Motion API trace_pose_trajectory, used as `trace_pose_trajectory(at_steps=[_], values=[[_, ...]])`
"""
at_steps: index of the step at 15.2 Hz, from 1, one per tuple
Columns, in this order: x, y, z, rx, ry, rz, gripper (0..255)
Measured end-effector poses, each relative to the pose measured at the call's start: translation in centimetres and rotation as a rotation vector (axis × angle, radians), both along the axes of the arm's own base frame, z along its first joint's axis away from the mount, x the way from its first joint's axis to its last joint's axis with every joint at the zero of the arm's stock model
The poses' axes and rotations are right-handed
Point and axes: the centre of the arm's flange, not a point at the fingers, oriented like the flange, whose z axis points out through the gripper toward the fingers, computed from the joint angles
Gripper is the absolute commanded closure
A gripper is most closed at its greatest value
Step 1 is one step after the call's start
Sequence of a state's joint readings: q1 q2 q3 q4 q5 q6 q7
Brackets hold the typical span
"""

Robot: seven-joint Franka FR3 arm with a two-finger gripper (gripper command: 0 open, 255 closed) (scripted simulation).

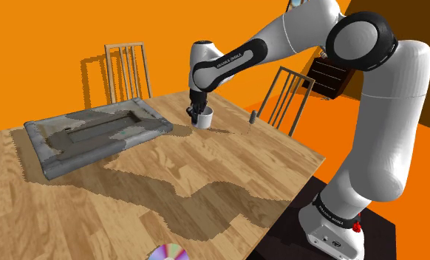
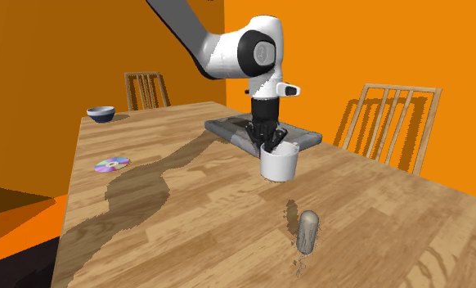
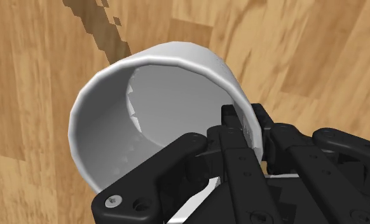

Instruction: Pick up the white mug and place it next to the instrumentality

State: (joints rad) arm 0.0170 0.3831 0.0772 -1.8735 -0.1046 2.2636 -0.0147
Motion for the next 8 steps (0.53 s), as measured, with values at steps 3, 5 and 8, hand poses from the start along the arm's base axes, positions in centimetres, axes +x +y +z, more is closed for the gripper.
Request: trace_pose_trajectory(at_steps=[3,5,8], values=[[0.0,0.0,1.5,0.0,0.0,0.0,255],[0.0,0.1,2.6,0.0,0.0,0.0,255],[0.1,0.0,4.1,0.0,0.0,0.0,255]])
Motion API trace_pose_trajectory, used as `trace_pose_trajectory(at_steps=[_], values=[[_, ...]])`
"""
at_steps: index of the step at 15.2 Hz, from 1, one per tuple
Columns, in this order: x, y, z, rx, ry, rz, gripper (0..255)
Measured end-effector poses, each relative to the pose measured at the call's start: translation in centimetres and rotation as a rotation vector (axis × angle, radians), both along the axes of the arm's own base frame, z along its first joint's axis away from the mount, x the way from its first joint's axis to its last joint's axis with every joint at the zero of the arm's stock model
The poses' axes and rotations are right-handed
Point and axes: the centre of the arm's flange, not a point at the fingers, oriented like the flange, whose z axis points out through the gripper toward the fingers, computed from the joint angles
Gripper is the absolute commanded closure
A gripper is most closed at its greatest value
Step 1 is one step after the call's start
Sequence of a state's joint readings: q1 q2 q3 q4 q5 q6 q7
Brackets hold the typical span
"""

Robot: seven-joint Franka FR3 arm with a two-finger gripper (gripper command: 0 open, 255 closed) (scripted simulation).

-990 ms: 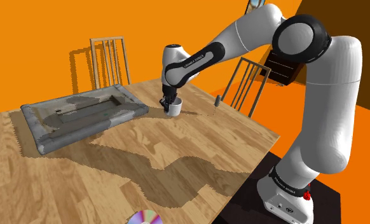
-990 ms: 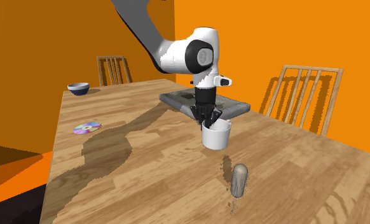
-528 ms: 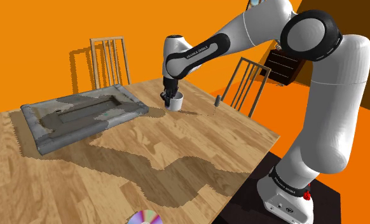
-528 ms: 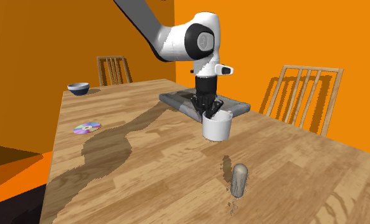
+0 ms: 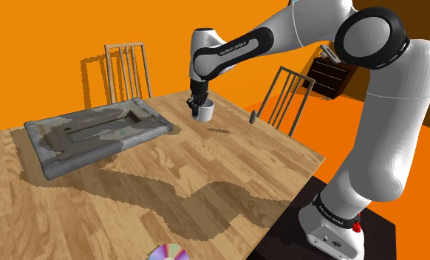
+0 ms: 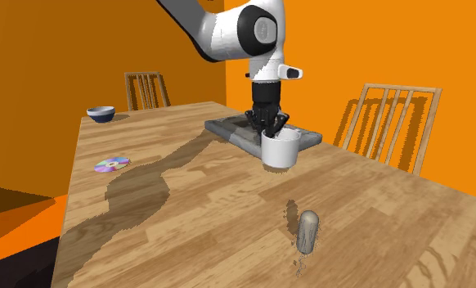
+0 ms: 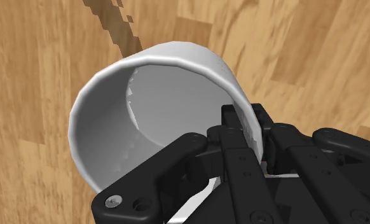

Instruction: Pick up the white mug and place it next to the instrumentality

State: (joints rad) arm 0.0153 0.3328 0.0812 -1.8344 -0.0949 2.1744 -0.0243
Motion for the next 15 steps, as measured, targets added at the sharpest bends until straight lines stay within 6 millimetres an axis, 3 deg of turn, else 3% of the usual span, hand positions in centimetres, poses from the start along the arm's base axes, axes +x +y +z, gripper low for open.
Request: trace_pose_trajectory(at_steps=[10,12,15], values=[[0.0,0.1,5.1,0.0,0.0,0.0,255],[-0.7,1.4,5.6,0.0,0.0,0.0,255],[-1.8,5.0,5.6,0.0,0.0,0.001,255]])
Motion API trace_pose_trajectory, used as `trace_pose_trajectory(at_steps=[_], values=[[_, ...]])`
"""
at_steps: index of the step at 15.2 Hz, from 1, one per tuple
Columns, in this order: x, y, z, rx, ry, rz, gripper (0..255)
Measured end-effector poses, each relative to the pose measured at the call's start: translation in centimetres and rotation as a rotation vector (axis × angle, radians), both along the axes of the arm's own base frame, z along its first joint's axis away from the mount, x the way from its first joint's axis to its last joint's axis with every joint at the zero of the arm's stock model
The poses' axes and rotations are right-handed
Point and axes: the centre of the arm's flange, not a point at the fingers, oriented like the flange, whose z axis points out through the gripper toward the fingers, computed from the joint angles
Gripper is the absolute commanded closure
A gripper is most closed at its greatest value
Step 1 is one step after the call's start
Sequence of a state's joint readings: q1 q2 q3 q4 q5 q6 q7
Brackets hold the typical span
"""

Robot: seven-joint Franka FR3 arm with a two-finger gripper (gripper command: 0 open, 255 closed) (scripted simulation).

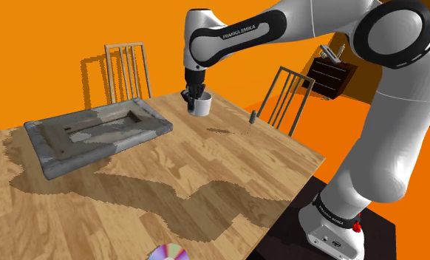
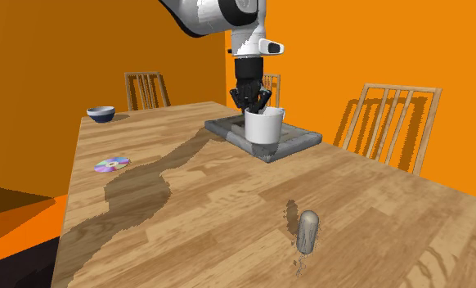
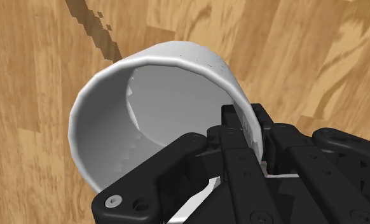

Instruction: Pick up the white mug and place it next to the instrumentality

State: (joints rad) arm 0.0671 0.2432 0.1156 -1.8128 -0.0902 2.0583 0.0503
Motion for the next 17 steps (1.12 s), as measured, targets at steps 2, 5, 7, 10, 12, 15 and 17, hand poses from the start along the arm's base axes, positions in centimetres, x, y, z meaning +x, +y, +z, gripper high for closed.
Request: trace_pose_trajectory(at_steps=[2,5,7,10,12,15,17], values=[[-1.2,2.5,0.0,0.0,0.0,0.0,255],[-2.0,6.2,0.0,0.0,0.0,0.0,255],[-2.9,8.7,0.0,0.0,0.001,0.001,255],[-4.6,12.8,0.0,0.0,0.0,0.001,255],[-5.2,14.8,0.0,0.0,0.0,0.0,255],[-6.6,18.8,-0.1,0.0,0.0,0.001,255],[-7.5,21.4,-0.1,0.0,0.0,0.001,255]])
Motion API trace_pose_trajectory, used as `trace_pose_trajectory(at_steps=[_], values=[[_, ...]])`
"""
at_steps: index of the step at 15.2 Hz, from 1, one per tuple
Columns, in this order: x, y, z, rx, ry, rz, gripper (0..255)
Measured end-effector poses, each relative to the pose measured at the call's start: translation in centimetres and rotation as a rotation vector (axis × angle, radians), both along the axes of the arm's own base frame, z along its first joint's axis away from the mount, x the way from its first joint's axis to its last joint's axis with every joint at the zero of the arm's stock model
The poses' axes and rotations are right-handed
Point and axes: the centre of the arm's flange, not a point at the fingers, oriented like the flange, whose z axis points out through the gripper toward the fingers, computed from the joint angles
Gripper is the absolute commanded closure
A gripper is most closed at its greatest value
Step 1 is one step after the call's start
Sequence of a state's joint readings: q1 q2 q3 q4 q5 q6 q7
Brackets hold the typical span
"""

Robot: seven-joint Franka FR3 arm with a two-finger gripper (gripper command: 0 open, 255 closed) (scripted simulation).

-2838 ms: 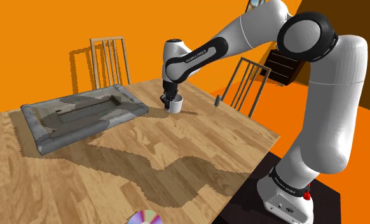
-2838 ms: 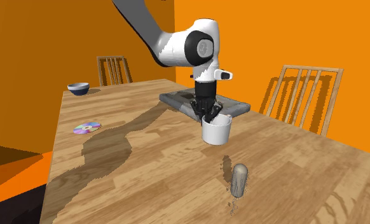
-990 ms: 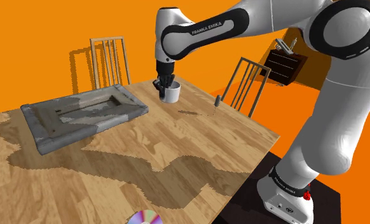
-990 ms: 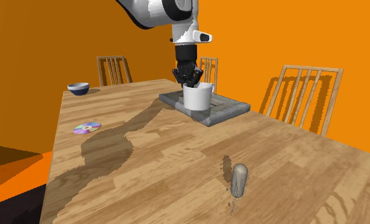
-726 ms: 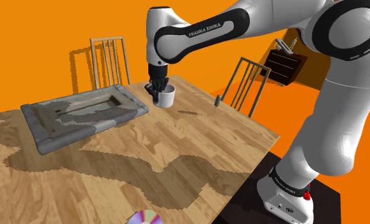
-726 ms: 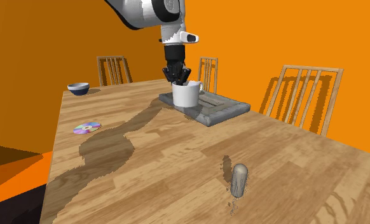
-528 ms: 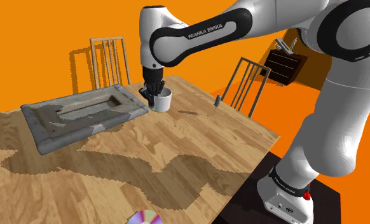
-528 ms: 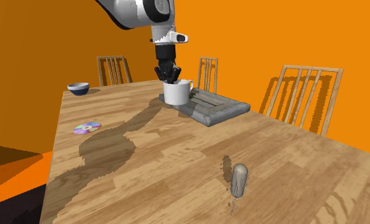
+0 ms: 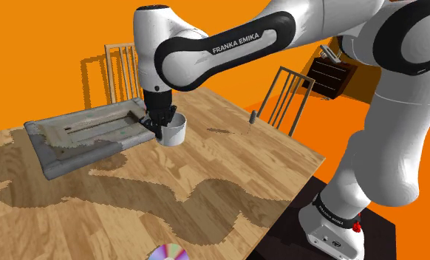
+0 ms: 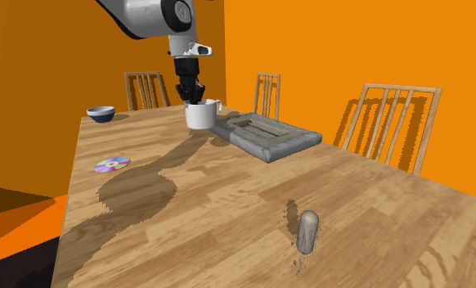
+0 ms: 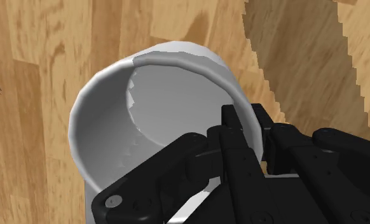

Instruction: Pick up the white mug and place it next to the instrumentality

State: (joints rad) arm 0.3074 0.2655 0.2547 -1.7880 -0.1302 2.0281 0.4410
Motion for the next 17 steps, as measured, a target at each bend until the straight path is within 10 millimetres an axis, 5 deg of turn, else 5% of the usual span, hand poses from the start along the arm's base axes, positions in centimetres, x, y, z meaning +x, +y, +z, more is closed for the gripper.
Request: trace_pose_trajectory(at_steps=[17], values=[[-7.2,21.0,0.6,0.0,0.0,0.0,255]])
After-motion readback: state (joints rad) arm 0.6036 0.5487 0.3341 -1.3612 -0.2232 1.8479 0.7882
